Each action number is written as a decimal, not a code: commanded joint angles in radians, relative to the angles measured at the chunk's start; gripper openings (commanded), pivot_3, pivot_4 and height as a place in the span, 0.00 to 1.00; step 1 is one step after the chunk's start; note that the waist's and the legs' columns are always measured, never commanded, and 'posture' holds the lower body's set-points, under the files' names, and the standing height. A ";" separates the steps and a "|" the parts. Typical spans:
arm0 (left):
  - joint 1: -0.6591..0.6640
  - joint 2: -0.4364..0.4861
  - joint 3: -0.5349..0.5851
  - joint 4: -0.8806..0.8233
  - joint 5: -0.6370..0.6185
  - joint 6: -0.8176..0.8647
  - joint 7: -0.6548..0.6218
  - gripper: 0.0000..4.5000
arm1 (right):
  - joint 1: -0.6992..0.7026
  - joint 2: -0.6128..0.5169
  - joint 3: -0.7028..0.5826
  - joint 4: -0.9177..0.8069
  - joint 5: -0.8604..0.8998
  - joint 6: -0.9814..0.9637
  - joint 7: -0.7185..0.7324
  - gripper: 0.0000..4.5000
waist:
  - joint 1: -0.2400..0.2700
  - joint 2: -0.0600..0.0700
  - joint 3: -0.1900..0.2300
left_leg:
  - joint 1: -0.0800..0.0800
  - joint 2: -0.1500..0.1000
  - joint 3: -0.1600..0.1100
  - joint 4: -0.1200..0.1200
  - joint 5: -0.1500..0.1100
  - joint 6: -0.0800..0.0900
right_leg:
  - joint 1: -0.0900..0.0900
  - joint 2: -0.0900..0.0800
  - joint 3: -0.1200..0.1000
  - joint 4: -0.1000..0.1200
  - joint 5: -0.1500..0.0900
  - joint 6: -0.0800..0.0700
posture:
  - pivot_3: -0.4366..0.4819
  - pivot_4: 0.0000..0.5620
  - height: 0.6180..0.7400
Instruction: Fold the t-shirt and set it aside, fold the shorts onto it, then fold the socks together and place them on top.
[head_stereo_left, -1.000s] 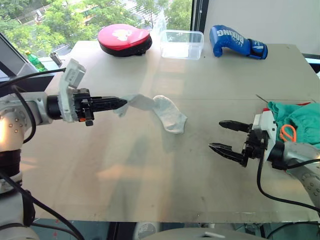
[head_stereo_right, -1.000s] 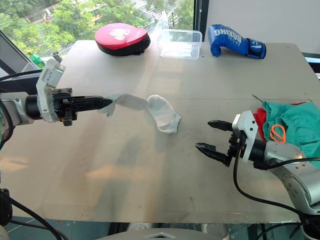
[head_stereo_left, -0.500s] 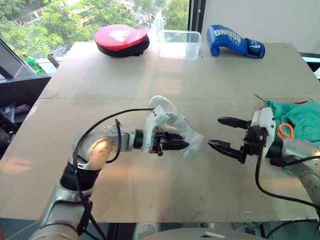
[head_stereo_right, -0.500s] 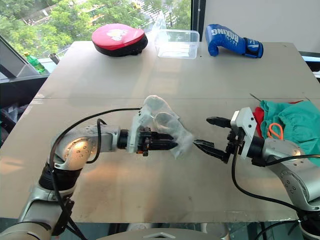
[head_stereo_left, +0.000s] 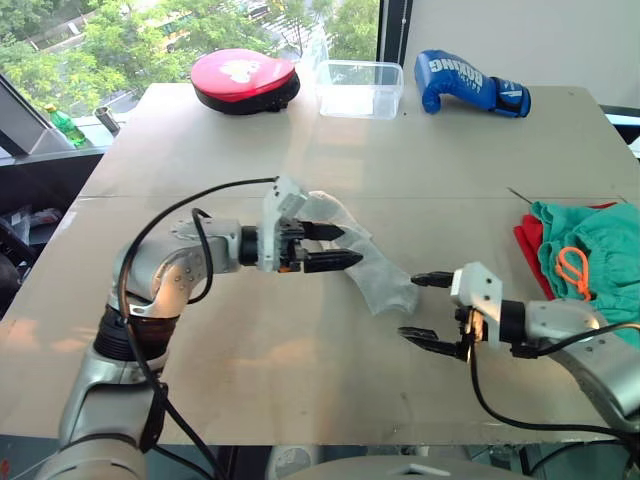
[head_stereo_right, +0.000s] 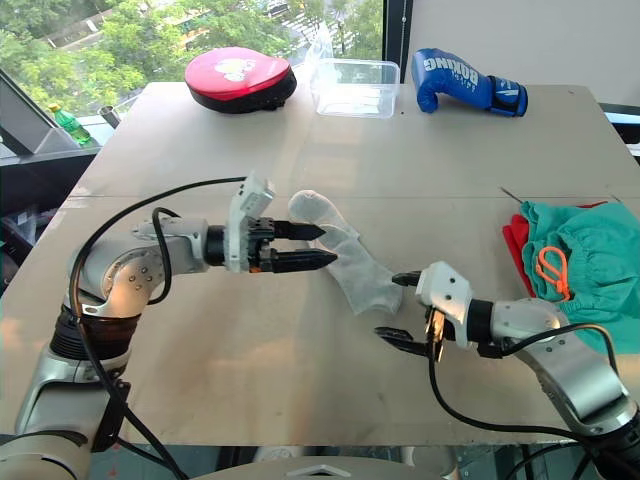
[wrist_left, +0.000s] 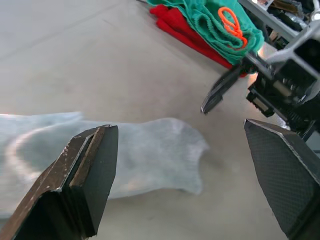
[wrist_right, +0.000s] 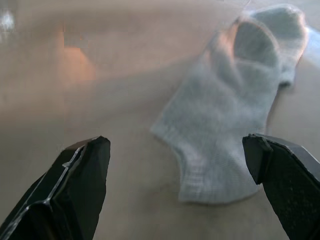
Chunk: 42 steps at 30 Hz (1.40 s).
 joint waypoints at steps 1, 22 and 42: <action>0.005 0.085 0.001 0.040 0.087 -0.149 -0.123 0.95 | -0.029 0.002 0.064 0.047 -0.124 -0.088 0.007 1.00 | -0.001 0.000 0.000 | 0.000 0.000 0.000 0.000 0.000 0.000 | 0.000 0.000 0.000 0.000 0.000 0.000 | 0.48 0.27 0.93; 0.069 0.121 0.008 0.002 0.145 -0.221 -0.184 0.97 | -0.129 0.058 0.086 0.217 -0.163 -0.018 0.087 0.01 | 0.000 -0.001 -0.001 | 0.000 0.000 0.000 0.000 0.000 0.000 | 0.000 0.000 0.000 0.000 0.000 0.000 | 0.48 0.27 0.93; 0.060 0.124 0.047 -0.018 0.115 -0.210 -0.234 0.97 | 0.022 0.288 -0.477 0.231 1.390 0.497 -0.984 0.01 | -0.005 -0.001 0.000 | 0.000 0.000 0.000 -0.001 0.000 0.000 | 0.000 0.000 0.000 0.001 0.000 0.000 | 0.48 0.27 0.93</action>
